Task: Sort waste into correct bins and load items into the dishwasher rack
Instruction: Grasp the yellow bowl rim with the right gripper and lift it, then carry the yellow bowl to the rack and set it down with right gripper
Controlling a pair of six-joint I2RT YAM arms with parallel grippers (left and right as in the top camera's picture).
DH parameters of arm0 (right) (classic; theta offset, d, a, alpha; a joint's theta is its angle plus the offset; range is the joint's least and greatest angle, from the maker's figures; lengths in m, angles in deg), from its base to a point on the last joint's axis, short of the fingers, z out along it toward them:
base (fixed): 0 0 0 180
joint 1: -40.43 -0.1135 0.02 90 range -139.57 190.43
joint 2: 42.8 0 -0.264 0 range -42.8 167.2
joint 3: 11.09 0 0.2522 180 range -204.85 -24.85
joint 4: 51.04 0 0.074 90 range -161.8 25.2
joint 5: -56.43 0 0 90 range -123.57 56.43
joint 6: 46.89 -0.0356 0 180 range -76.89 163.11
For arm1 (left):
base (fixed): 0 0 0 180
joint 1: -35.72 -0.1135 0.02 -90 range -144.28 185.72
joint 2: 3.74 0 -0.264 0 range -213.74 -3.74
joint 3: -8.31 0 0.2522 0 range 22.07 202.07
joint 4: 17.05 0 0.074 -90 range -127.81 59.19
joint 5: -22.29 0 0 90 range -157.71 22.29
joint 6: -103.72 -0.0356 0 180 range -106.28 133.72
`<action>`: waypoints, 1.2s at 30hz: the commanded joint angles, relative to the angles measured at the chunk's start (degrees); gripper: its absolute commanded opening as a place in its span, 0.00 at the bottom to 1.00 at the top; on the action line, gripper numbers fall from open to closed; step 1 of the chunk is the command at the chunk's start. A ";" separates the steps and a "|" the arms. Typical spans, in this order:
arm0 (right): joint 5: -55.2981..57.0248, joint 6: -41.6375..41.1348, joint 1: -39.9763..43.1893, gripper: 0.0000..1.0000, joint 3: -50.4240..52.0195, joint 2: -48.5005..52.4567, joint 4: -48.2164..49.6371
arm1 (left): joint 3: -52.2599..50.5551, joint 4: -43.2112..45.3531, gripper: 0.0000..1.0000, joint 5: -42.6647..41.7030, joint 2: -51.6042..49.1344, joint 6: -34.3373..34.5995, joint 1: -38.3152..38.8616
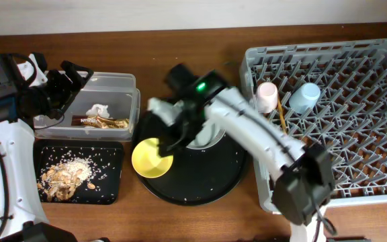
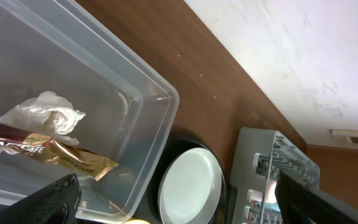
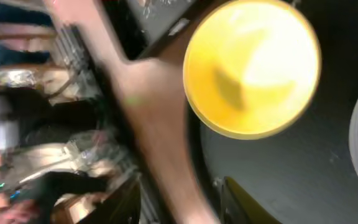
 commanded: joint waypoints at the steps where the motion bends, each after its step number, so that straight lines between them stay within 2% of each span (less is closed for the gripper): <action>1: 25.07 -18.14 -10.12 0.43 -0.68 -1.55 5.25 | 0.15 0.07 0.99 -0.20 0.02 0.26 -0.13; 4: 34.93 -21.92 -17.49 0.44 -0.50 -0.90 10.67 | 0.15 0.07 0.99 -0.20 0.02 0.26 -0.13; 6: 34.88 -21.92 -19.63 0.44 1.16 -0.35 14.45 | 0.15 0.07 0.99 -0.20 0.02 0.26 -0.13; 10: 34.88 -21.88 -19.78 0.44 4.90 1.99 19.06 | 0.15 0.07 0.99 -0.20 0.02 0.26 -0.15; 16: 33.64 -21.90 -20.04 0.43 5.49 8.33 20.48 | 0.15 0.07 0.99 -0.20 0.02 0.26 -0.13; 21: 32.72 -22.53 -21.38 0.42 7.41 9.40 20.92 | 0.15 0.07 0.99 -0.22 0.02 0.26 -0.15; 22: 32.72 -22.51 -21.42 0.40 8.46 9.40 21.16 | 0.15 0.07 0.99 -0.20 0.02 0.26 -0.15; 25: 32.72 -22.53 -21.42 0.26 8.63 9.40 21.11 | 0.15 0.07 0.99 -0.20 0.02 0.26 -0.13; 26: 32.70 -22.53 -21.42 0.15 8.61 9.38 21.09 | 0.15 0.07 0.99 -0.20 0.02 0.26 -0.13; 28: 32.72 -22.51 -21.38 0.09 8.55 8.85 21.07 | 0.15 0.07 0.99 -0.22 0.02 0.26 -0.15; 30: 32.72 -22.49 -21.38 0.04 8.55 6.19 21.00 | 0.15 0.07 0.99 -0.20 0.02 0.26 -0.13; 34: 33.35 -21.18 -19.87 0.04 8.55 -4.48 17.18 | 0.15 0.07 0.99 -0.20 0.02 0.26 -0.13; 36: 33.09 -21.18 -14.60 0.04 8.55 -16.15 11.43 | 0.15 0.07 0.99 -0.20 0.02 0.26 -0.13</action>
